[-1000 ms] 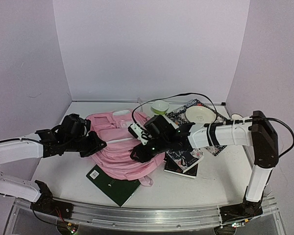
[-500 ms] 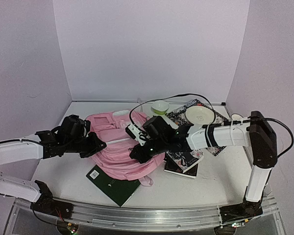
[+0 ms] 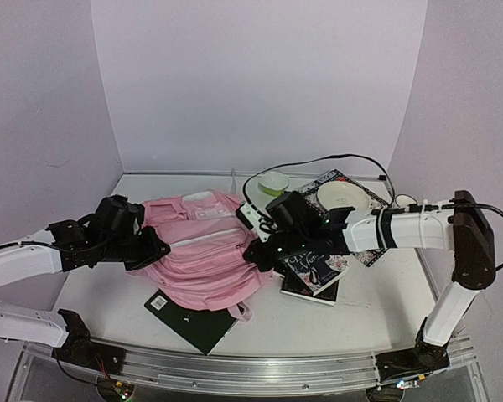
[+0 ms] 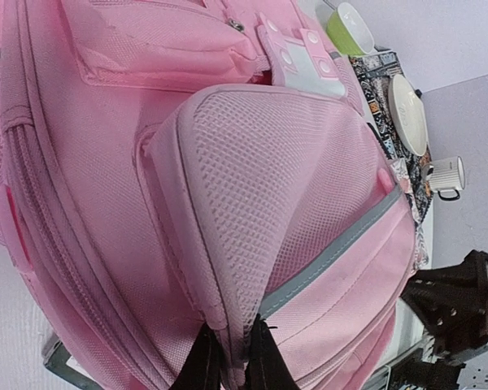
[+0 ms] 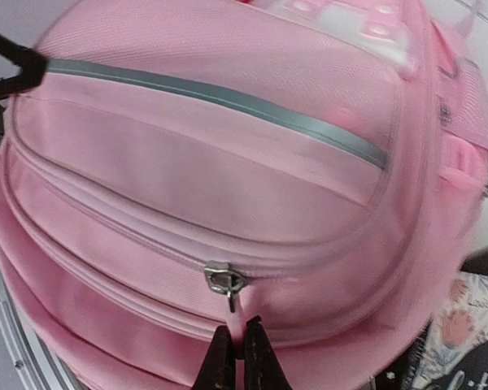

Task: Pack the student bag
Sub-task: Zip the upper front pocket of the student bag.

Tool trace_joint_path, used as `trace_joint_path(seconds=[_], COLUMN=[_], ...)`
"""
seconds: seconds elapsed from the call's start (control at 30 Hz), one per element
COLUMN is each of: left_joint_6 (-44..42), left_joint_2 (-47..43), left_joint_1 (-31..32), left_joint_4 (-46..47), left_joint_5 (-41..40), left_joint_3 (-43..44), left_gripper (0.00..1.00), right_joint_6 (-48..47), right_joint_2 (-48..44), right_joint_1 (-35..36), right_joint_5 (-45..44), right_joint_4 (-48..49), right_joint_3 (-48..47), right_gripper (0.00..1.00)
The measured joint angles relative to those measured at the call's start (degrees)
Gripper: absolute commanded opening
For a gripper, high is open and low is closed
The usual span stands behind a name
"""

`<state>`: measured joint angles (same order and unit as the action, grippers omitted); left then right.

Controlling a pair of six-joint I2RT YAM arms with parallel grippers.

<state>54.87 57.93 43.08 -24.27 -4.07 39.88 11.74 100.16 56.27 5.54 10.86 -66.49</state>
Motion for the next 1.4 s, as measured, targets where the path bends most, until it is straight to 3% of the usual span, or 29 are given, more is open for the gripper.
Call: trace_joint_path(seconds=[0.27, 0.33, 0.43, 0.53, 0.77, 1.03, 1.4], left_joint_6=[-3.2, -4.6, -8.4, -13.5, -24.8, -33.4, -42.2], left_joint_2=[-0.5, 0.0, 1.2, 2.0, 3.7, 12.9, 24.5], left_joint_1=[-0.1, -0.4, -0.9, -1.6, -1.4, 9.8, 16.1], left_joint_4=[-4.7, -5.7, -7.7, -9.6, -9.2, -4.5, 0.3], left_joint_5=[-2.5, -3.1, -4.2, -6.0, -5.2, -3.6, -5.3], left_joint_3=[1.4, 1.8, 3.5, 6.6, 15.1, 17.6, 22.1], left_gripper=[0.02, 0.12, 0.33, 0.47, 0.64, 0.67, 0.65], right_joint_6=[-1.5, -1.4, -1.3, -1.2, -1.0, -0.8, 0.1], right_joint_2=[-1.0, -1.0, -0.6, 0.1, 0.7, 0.7, 0.7], right_joint_1=[-4.8, -4.8, -4.8, -4.8, -3.5, -2.5, -2.2], right_joint_5=[1.2, 2.8, 4.5, 5.3, 5.8, 5.5, 5.4], right_joint_4=[-4.3, -5.2, -6.6, -7.8, -10.6, -12.1, -12.7], right_joint_3=[-0.5, -1.6, -3.3, -4.8, -6.8, -8.1, -8.3], right_gripper=[0.0, 0.0, 0.0, 0.0, 0.0, 0.0, 0.0])
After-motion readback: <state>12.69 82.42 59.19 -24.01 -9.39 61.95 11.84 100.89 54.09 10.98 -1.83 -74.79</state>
